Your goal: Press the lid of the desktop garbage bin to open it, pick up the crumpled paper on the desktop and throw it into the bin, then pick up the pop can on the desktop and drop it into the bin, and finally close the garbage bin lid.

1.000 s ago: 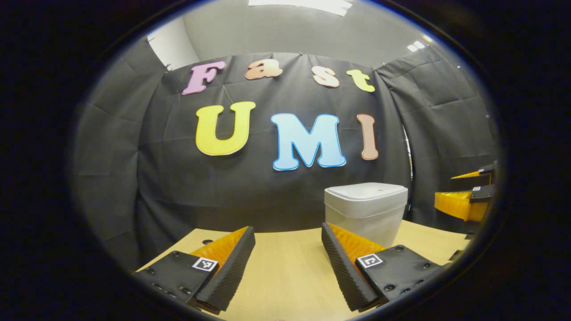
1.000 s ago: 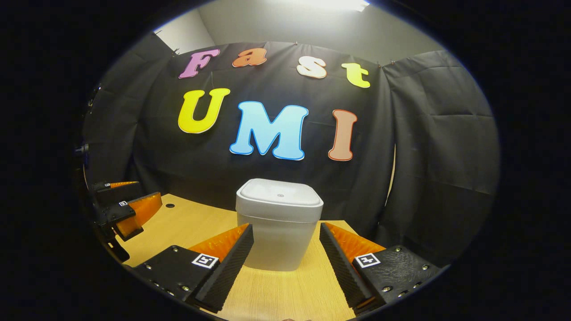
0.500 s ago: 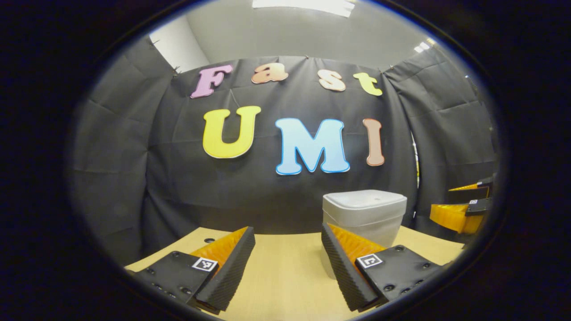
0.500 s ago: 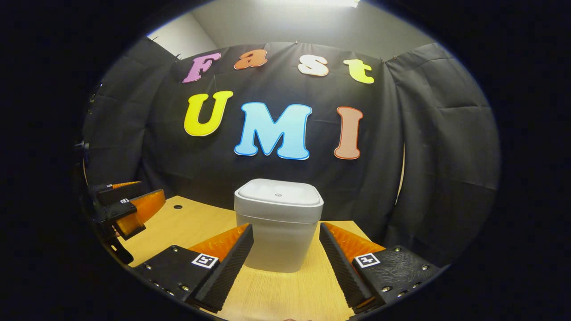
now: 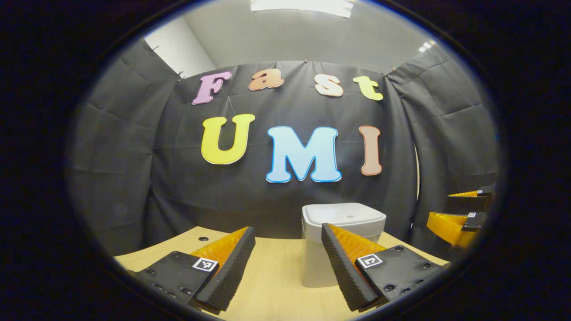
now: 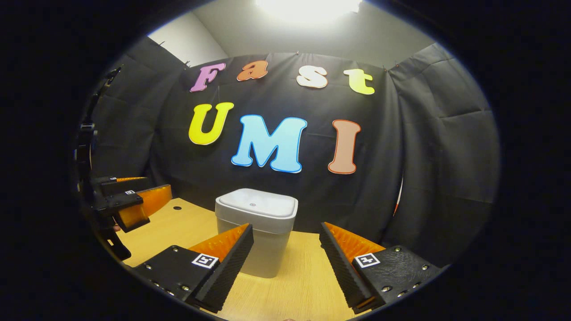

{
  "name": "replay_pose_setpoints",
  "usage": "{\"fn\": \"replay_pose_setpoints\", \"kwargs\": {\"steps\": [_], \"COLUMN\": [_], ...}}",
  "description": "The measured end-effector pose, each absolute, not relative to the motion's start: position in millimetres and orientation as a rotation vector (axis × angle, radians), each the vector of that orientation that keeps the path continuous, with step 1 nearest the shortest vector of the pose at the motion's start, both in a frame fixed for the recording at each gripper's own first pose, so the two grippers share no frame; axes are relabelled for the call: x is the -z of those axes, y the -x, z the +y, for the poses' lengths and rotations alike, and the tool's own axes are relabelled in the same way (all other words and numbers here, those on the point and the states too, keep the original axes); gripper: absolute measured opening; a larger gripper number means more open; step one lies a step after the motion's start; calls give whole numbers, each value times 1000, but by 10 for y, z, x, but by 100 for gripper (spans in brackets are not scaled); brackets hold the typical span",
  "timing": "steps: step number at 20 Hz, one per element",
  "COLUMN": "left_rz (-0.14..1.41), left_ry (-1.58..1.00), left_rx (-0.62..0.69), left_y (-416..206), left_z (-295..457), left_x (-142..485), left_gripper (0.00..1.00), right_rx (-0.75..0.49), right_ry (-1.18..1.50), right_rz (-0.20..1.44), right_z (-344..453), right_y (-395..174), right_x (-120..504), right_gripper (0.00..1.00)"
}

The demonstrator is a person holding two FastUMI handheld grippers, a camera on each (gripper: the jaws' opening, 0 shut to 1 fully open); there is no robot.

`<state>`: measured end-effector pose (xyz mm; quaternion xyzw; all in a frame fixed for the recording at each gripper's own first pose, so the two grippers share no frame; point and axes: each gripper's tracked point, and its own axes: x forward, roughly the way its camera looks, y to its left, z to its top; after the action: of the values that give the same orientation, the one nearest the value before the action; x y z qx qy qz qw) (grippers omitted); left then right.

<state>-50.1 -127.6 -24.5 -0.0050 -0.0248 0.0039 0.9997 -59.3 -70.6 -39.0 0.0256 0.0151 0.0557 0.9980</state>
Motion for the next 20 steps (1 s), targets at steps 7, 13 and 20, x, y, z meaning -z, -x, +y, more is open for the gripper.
{"fn": "replay_pose_setpoints", "kwargs": {"steps": [7,13,20], "left_rz": [-57,-78,-108], "left_ry": [5,-19,-11], "left_rx": [-67,-136,-172], "left_y": [820,1084,1178], "left_z": [-1562,-1447,-1354], "left_x": [135,-4,-144], "left_gripper": [100,96,100], "right_rx": [-291,-330,-336], "right_ry": [-62,-83,-99], "right_rz": [9,-29,-37], "right_z": [-565,-552,-588], "right_y": [644,671,677], "right_x": [403,339,309], "right_gripper": [95,95,95]}}
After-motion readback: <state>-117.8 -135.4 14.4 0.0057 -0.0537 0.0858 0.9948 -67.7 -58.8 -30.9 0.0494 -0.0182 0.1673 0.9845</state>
